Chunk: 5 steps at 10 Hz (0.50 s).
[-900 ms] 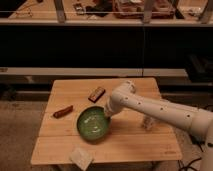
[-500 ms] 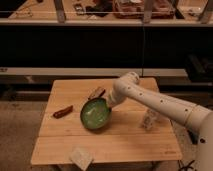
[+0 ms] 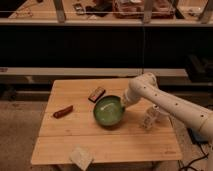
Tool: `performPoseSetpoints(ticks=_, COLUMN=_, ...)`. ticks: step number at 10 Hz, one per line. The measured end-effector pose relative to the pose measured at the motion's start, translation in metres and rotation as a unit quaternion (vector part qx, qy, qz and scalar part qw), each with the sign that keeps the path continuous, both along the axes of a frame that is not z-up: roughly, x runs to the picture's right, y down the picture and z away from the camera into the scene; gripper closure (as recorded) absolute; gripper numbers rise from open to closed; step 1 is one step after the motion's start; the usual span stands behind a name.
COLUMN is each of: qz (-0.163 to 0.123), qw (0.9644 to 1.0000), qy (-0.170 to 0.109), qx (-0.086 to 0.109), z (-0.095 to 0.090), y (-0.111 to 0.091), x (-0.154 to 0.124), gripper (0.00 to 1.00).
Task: Drag the ceramic bowl in a circle
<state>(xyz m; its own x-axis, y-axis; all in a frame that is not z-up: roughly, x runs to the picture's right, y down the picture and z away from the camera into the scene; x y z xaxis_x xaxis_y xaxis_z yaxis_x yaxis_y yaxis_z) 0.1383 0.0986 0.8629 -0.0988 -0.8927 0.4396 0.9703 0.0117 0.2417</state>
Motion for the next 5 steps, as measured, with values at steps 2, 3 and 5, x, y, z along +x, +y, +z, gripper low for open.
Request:
performPoseSetpoints(ticks=2, qz=0.014, qw=0.9998, qy=0.015, qx=-0.003, z=-0.009, y=0.014, x=0.019, gripper=1.00)
performPoseSetpoints(ticks=3, qz=0.019, qw=0.9995, qy=0.023, qx=-0.004, z=-0.017, y=0.024, x=0.028, gripper=1.00)
performPoseSetpoints(ticks=5, qz=0.027, qw=0.9992, qy=0.027, qx=-0.009, z=-0.027, y=0.044, x=0.034, gripper=1.00)
